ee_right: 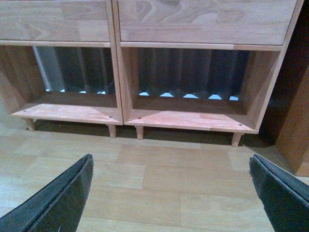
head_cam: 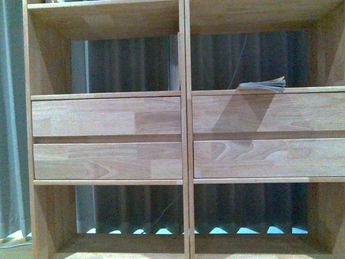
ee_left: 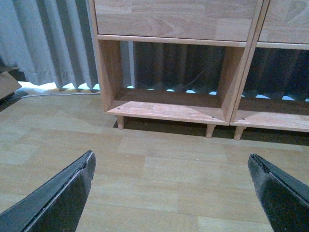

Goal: Organize books on shelf

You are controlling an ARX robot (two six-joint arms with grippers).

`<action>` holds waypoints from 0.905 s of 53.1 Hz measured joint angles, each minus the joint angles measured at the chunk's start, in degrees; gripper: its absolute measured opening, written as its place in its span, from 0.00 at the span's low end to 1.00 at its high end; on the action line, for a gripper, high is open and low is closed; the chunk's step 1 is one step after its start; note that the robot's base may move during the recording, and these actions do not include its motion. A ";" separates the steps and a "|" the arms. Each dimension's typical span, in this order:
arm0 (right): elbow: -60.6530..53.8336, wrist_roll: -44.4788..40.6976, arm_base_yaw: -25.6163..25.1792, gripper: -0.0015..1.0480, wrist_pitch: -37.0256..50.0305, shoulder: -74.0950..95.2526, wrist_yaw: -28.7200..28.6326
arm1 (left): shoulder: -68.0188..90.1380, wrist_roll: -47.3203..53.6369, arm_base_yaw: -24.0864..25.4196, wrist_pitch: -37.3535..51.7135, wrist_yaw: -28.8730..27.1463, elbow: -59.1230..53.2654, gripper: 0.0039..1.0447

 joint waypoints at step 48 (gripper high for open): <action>0.00 0.00 0.00 0.93 0.00 -0.02 0.02 | 0.00 0.00 0.00 0.00 0.02 0.00 0.93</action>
